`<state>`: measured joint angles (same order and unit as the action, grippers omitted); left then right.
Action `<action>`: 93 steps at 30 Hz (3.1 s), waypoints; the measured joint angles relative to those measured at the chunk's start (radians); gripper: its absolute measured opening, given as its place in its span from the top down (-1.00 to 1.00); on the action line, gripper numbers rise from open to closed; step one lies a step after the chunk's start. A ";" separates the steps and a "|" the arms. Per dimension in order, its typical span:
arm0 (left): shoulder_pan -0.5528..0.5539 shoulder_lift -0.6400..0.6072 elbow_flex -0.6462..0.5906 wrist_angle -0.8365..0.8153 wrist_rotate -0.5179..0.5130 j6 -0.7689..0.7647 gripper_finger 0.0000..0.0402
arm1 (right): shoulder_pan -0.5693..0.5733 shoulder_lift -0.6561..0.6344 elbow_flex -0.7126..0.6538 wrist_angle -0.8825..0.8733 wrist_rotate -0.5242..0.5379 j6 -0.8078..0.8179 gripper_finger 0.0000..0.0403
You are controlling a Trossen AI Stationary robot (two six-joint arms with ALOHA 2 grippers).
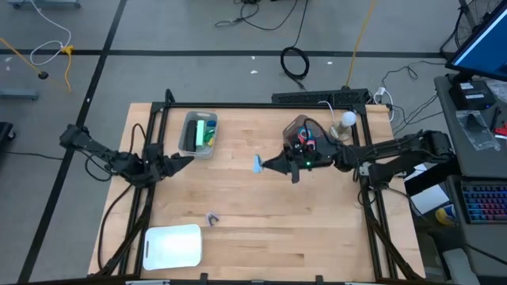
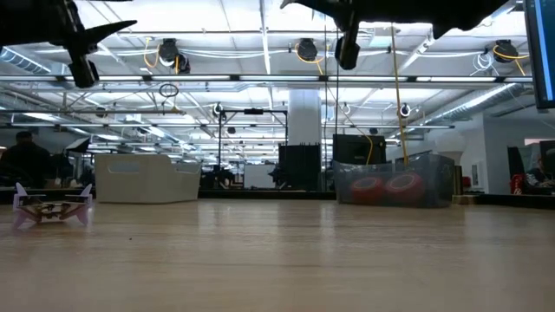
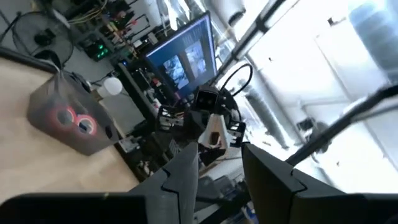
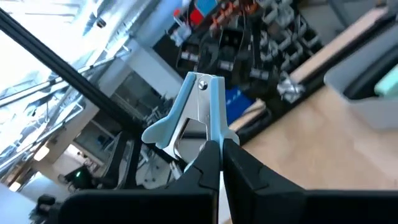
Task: Pick and place Stapler, Stapler remover, tape
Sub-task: Put the light blue staple remover into the white bin
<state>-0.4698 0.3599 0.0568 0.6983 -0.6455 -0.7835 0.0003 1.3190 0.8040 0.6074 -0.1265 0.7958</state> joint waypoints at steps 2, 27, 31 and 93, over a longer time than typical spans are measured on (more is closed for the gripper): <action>0.000 0.058 0.029 0.016 -0.016 -0.036 0.37 | -0.013 0.003 0.000 0.026 0.001 -0.014 1.00; 0.223 0.784 0.630 -0.137 0.341 -0.216 0.37 | -0.032 0.202 0.001 0.433 -0.027 0.029 1.00; 0.276 0.836 0.649 -0.124 0.420 -0.263 0.37 | -0.026 0.201 0.001 0.435 -0.032 0.026 1.00; 0.357 0.876 0.652 -0.067 0.576 -0.307 0.69 | -0.027 0.201 0.001 0.381 -0.035 0.028 1.00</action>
<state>-0.1125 1.2362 0.7086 0.6313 -0.0692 -1.0906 -0.0265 1.5204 0.8047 0.9887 -0.1616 0.8242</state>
